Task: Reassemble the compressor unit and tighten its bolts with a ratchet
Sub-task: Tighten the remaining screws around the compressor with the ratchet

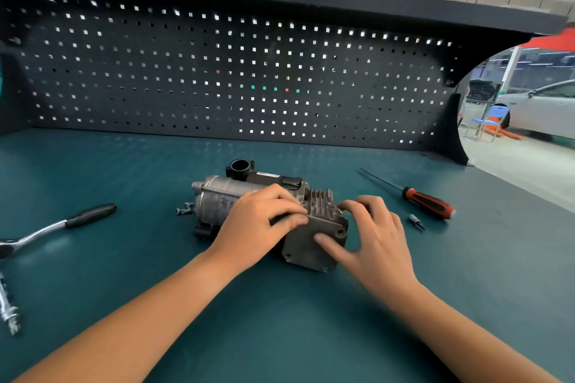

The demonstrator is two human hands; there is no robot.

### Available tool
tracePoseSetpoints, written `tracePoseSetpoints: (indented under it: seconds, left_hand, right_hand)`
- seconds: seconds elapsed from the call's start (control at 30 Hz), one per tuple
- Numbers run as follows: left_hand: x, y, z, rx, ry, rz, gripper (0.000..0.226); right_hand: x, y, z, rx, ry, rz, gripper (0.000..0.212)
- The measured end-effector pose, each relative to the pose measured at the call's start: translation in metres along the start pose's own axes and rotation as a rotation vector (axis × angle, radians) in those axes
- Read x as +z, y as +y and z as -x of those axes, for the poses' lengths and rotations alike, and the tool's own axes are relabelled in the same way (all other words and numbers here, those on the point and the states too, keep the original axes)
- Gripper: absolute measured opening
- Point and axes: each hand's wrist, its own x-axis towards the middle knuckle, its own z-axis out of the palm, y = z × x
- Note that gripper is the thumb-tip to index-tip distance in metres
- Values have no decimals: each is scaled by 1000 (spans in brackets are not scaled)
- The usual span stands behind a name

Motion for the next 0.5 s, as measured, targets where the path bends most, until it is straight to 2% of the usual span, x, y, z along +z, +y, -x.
tracePoseSetpoints:
  seconds: [0.07,0.17,0.23,0.5]
  left_hand:
    - [0,-1,-1,-16,9,29,21]
    - [3,-4,2,20,7,-31,27]
    - [5,-6,5,76,17,-116,32]
    - [11,-7,6,50,61,-166,23]
  right_hand:
    - [2,-3,-4,-102,98,-7,40]
    - [8,-10,-7,-181,75,-24,31]
    - [10,-12,-8,-190,64,-39,30]
    - [15,-9,-3,-150,59,-123,32]
